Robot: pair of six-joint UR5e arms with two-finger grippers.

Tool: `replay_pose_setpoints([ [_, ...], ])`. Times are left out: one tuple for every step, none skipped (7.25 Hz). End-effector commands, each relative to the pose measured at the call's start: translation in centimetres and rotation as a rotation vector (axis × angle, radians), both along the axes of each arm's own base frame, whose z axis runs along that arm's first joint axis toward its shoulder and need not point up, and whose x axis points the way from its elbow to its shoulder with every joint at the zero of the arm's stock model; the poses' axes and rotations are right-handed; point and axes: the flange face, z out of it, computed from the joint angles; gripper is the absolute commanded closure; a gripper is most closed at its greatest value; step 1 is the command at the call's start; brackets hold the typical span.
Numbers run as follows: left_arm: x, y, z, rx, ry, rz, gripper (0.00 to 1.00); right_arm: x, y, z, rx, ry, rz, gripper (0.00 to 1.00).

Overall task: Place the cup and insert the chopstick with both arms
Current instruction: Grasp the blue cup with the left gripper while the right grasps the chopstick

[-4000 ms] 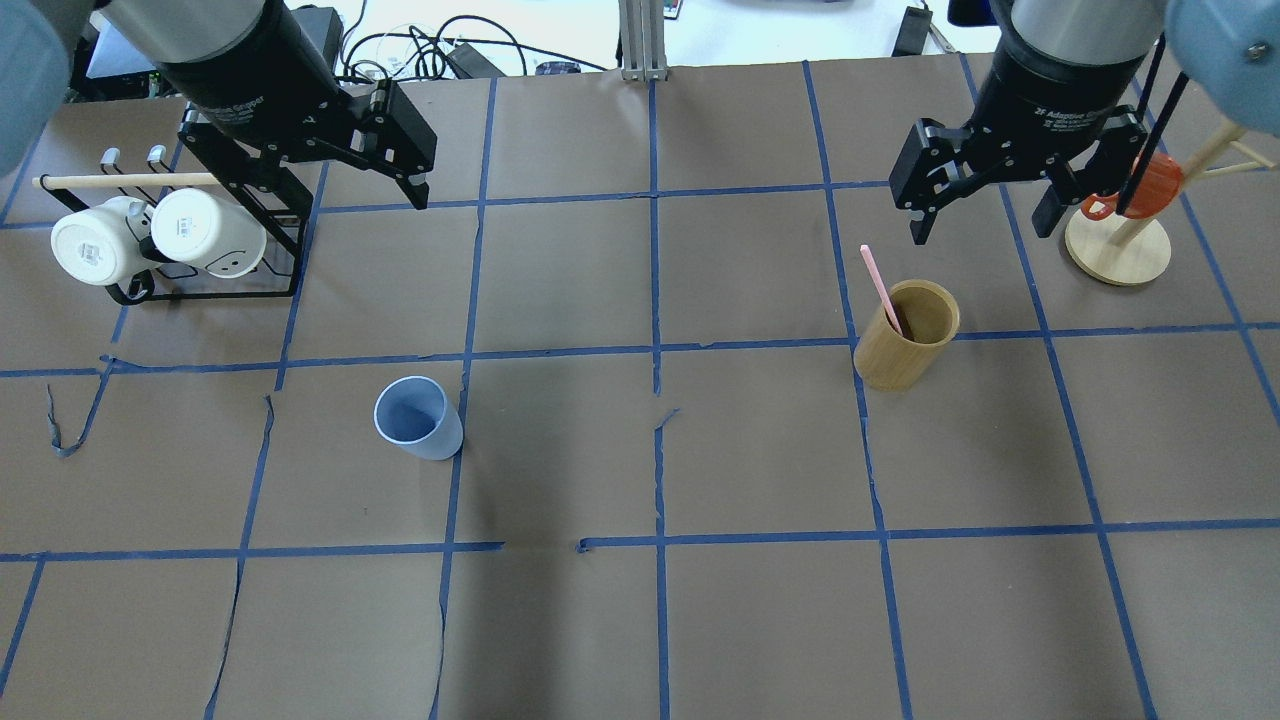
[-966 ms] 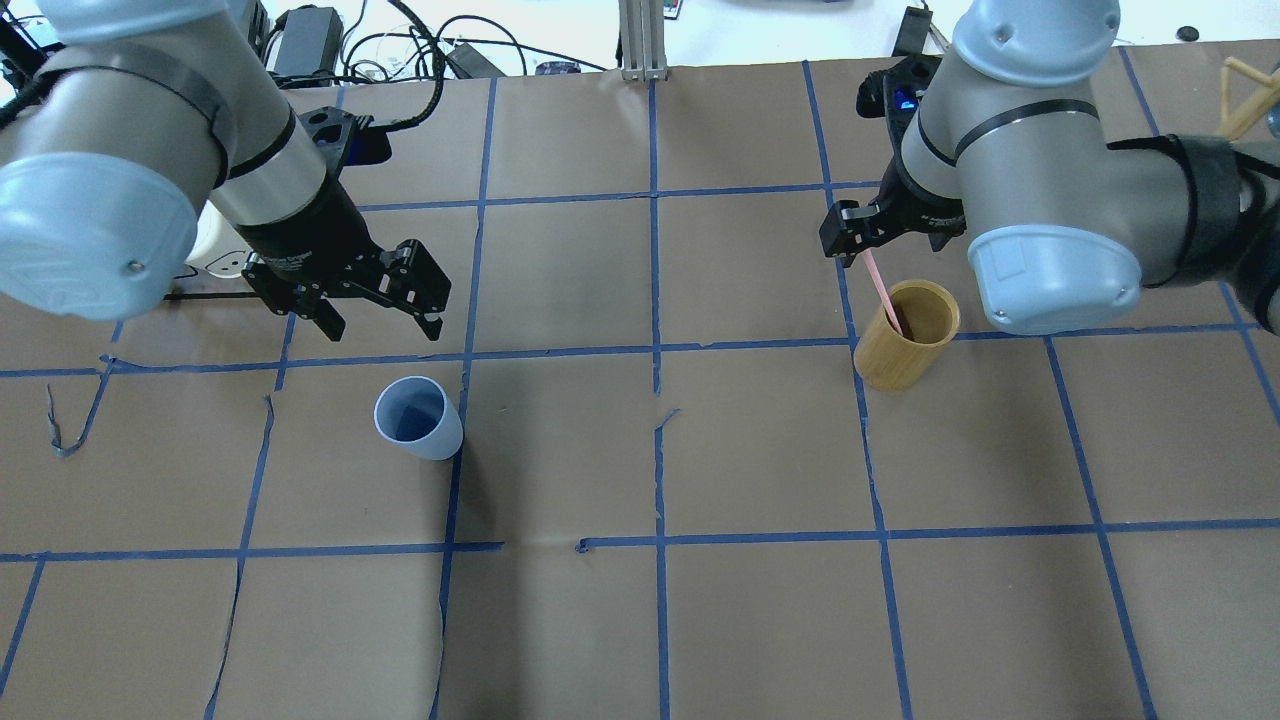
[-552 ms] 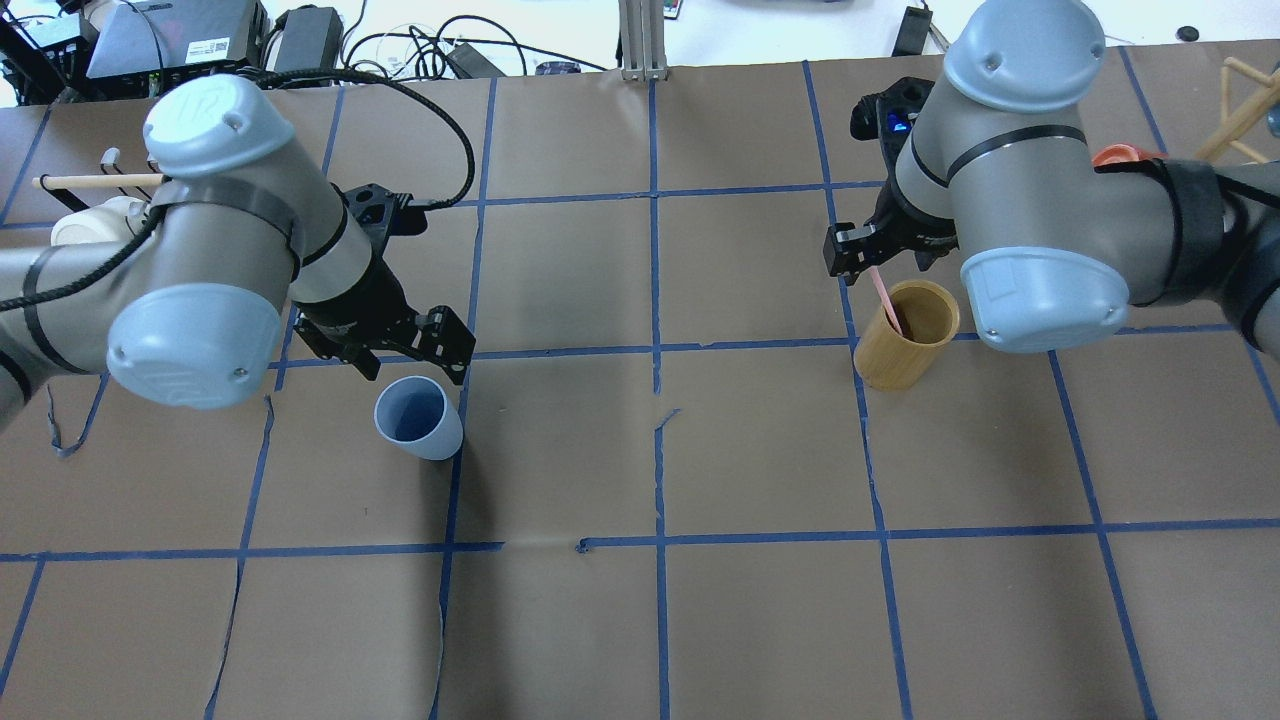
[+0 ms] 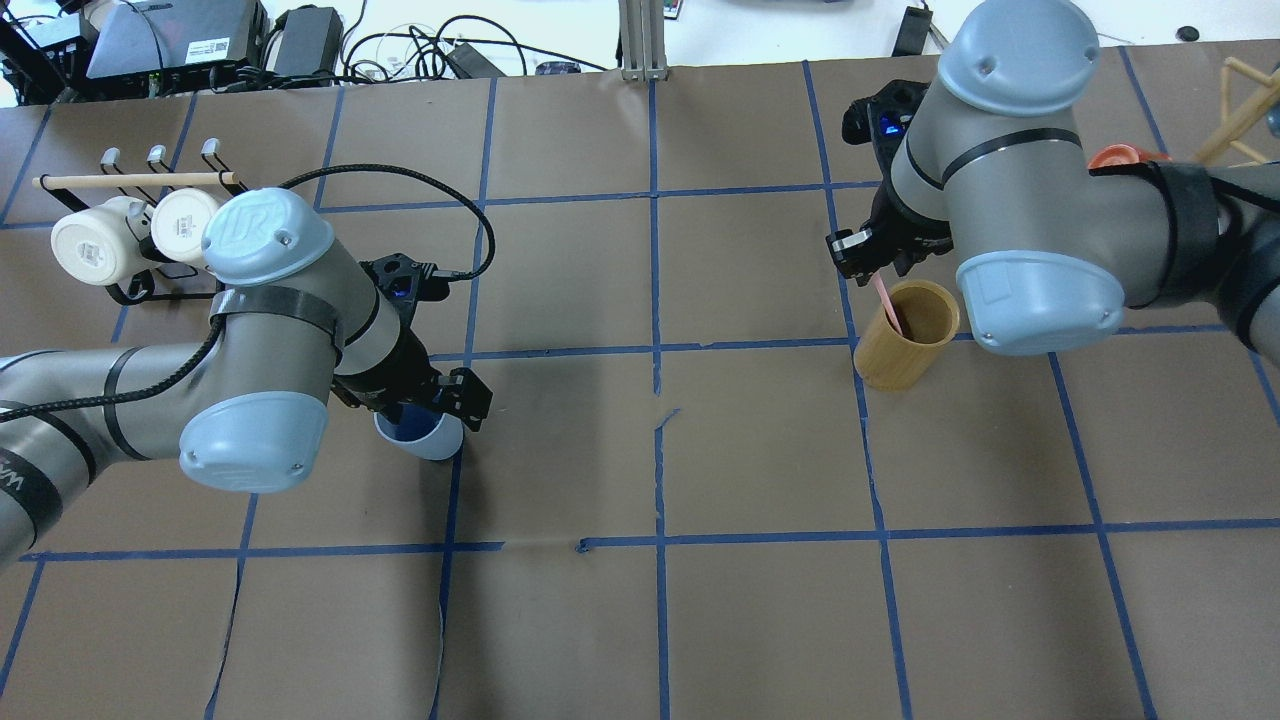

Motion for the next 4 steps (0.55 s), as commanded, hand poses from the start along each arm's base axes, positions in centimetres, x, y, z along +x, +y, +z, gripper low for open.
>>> replay_pose_setpoints([
  [-0.01,0.06,-0.28,-0.002,0.001,0.0,0.16,0.02,-0.04,0.11,-0.005,-0.001,0.005,0.7],
  [-0.06,0.02,-0.28,-0.003,0.0,-0.005,0.47,0.03,-0.21,0.39,-0.024,-0.001,0.007,0.7],
  [-0.07,0.02,-0.28,-0.003,0.0,-0.006,0.79,0.04,-0.41,0.55,-0.047,0.0,0.017,0.7],
  [0.02,0.02,-0.3,-0.001,-0.001,-0.008,1.0,0.05,-0.4,0.51,-0.049,-0.001,0.018,0.69],
])
